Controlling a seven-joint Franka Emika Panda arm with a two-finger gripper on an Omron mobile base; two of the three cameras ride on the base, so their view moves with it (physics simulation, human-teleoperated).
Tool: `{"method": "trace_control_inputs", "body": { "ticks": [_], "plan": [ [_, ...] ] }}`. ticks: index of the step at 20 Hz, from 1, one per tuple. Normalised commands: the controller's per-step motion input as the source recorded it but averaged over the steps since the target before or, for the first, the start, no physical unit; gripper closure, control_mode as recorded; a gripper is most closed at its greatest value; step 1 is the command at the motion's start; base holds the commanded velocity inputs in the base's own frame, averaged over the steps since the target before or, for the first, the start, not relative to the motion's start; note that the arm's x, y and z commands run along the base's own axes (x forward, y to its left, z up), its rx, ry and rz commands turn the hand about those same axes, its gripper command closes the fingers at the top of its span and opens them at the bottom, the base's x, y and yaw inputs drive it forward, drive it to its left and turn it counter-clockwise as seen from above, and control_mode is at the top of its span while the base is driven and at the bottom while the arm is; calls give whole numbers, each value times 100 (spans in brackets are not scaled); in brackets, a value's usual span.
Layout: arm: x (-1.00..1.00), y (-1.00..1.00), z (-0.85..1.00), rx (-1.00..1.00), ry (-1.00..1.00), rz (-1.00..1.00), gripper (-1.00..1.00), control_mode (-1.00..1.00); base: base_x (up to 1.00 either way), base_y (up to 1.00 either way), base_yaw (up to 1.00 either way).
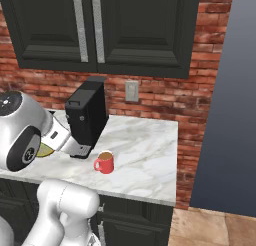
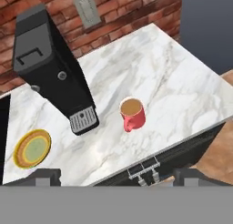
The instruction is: Take a sugar cube from the saucer and place it inside the coffee. Then, grab milk from the fridge and place it next to the coffee on the counter to sweeten the coffee.
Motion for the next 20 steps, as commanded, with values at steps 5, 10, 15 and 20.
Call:
{"method": "trace_control_inputs", "body": {
  "ticks": [5,10,15,20],
  "plan": [
    [0,5,-6,-1,1,1,-100,-100,0,0,0],
    [-22,-22,-2,2,-6,0,-100,100,-40,-18,1],
    [0,0,0,0,0,0,-100,100,-99,10,21],
    [0,0,0,0,0,0,-100,100,-37,91,61]
  ]
}}
